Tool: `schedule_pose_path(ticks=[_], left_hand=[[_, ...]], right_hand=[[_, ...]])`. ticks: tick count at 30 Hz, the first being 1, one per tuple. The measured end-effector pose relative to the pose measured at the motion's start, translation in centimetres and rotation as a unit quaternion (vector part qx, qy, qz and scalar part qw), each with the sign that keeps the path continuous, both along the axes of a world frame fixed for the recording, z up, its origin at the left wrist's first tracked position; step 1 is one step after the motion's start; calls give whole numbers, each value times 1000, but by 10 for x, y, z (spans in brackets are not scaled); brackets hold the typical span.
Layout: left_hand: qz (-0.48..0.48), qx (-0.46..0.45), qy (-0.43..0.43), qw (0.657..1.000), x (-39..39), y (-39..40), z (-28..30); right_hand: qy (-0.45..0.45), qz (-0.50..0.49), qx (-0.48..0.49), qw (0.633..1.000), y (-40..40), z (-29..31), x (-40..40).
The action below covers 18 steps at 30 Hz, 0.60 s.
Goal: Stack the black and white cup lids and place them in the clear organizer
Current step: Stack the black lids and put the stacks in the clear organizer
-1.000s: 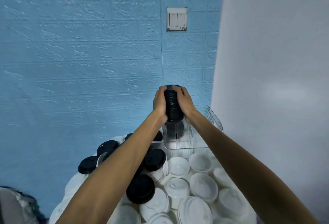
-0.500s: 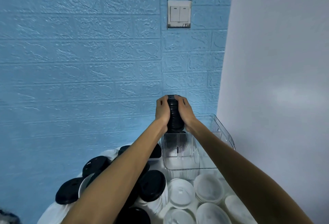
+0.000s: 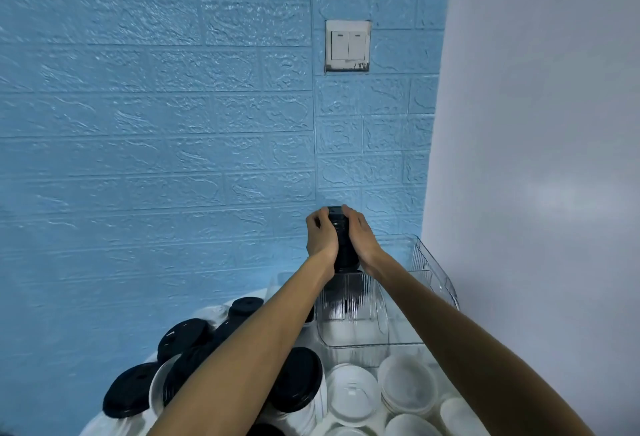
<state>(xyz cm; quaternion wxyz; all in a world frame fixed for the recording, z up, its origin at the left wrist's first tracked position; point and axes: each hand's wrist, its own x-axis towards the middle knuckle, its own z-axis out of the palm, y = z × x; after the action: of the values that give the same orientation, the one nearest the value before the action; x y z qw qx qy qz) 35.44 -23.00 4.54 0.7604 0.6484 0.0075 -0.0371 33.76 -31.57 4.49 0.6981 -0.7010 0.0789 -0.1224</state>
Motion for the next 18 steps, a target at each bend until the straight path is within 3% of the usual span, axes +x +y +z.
schedule_pose_path(ticks=[6,13,18], left_hand=[[0,31,-35,999,-1,0,-8],[-6,27,-8,1000,-1,-2,-5],[-25,66,5,997,2,-3,2]], right_hand=[[25,9,33,999,-8,-20,16],[82,54,38,994,-12,-4,-6],[64,83,31,994,-23,-1,-7]])
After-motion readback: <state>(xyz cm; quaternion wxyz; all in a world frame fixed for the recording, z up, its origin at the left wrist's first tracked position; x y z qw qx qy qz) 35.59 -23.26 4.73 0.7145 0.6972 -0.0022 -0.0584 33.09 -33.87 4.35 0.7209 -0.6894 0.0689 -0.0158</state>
